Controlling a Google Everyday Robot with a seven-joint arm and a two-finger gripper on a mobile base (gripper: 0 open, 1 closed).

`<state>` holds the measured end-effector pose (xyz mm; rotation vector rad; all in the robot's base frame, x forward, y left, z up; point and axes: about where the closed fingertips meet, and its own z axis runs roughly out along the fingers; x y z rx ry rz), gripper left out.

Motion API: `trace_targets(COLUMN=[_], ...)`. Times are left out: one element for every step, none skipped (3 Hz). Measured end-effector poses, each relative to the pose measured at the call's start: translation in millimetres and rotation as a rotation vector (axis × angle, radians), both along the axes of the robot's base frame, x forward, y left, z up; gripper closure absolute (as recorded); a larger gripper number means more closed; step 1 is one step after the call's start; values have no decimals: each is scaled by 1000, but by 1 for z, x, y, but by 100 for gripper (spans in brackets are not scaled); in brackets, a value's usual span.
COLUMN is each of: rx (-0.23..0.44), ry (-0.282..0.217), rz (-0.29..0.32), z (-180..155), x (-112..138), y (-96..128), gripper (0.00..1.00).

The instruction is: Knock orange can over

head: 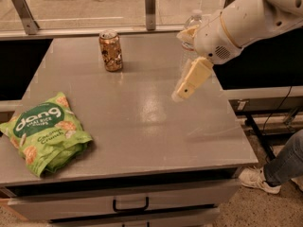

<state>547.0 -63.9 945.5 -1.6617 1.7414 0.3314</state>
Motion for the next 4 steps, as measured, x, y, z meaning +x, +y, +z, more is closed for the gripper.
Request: trace_targets(rx=[0,30,128,250], ry=[0,-18,-25,-41], rz=[0,-6,-2,0], z=[0,0,-11,-20], x=[0,3,27,70], y=[0,8,43,85], gripper=[0,0,0,0])
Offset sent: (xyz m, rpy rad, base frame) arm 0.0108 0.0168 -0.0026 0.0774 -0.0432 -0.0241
